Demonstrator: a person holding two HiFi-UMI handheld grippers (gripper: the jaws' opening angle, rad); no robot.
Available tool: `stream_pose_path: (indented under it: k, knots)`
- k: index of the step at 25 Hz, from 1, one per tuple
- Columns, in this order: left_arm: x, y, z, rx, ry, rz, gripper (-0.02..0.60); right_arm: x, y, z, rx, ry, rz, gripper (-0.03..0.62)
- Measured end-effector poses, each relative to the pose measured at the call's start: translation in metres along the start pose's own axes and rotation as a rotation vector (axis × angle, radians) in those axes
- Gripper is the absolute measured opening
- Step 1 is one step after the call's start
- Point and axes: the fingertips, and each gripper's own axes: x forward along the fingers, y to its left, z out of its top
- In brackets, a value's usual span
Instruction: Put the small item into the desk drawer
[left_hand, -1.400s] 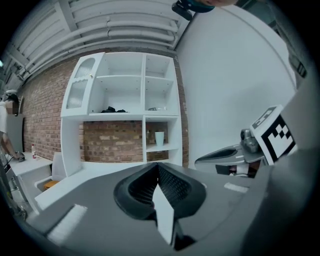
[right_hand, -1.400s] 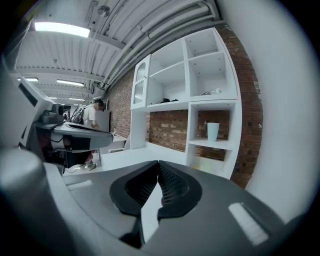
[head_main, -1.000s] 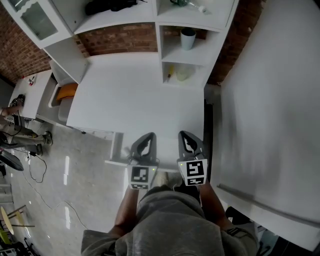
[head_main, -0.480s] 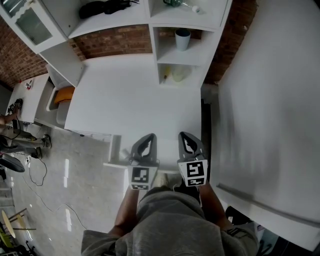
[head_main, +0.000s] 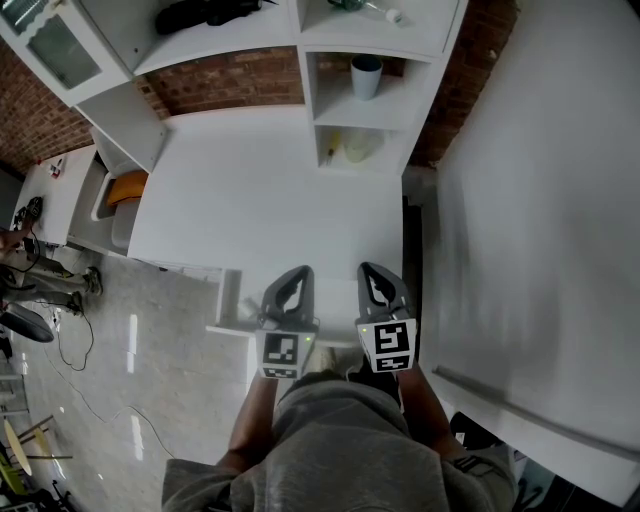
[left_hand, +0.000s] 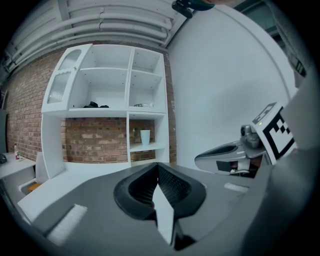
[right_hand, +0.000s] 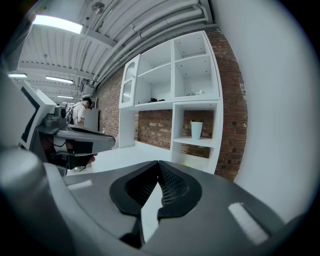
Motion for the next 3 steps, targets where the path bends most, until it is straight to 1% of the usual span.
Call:
stream_pose_path:
  k: [3]
  knots:
    - [0.0023, 0.0013, 0.0003, 0.003, 0.003, -0.002, 0.012, 0.0025, -0.0005, 0.0014, 0.000, 0.000, 0.000, 0.003]
